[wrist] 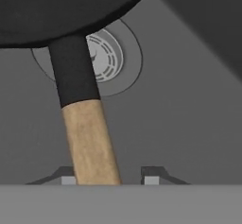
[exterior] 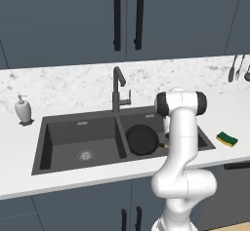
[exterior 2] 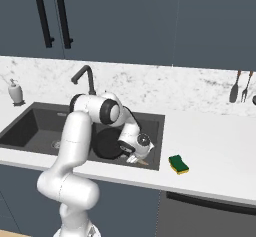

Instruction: Pick the pan and sponge and place them into the sink. Then turn on the water.

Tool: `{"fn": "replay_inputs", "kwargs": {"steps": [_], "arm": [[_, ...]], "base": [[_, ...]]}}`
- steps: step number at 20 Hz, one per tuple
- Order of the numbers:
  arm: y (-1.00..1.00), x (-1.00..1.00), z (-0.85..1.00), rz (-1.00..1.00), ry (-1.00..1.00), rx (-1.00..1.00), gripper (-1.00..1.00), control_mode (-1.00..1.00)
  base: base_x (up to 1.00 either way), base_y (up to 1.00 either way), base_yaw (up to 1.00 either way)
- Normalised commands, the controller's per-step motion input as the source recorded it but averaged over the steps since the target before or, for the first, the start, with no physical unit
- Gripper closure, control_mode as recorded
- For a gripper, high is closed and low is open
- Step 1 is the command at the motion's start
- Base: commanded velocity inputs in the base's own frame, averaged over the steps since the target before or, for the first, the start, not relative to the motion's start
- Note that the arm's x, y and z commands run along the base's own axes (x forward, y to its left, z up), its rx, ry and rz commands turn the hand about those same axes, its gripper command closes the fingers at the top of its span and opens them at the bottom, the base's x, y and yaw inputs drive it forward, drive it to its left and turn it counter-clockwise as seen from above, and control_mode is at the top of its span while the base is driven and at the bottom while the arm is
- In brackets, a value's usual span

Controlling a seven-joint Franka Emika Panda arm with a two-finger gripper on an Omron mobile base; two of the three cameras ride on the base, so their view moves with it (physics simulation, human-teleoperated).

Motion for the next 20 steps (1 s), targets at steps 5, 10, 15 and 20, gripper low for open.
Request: {"fn": "replay_inputs", "kwargs": {"steps": [5,10,15,20], "arm": [[0.0,0.0,0.0,-0.11,0.0,0.0,-1.0,-1.0],[0.01,0.0,0.09,-0.11,0.0,0.0,-1.0,-1.0],[0.0,0.0,0.42,-0.06,-0.01,0.0,-1.0,-1.0],[0.0,-0.01,0.68,0.0,0.0,0.01,-1.0,-1.0]], "base": [[0.0,0.0,0.0],[0.0,0.0,0.0],[0.0,0.0,0.0],[0.0,0.0,0.0]]}}
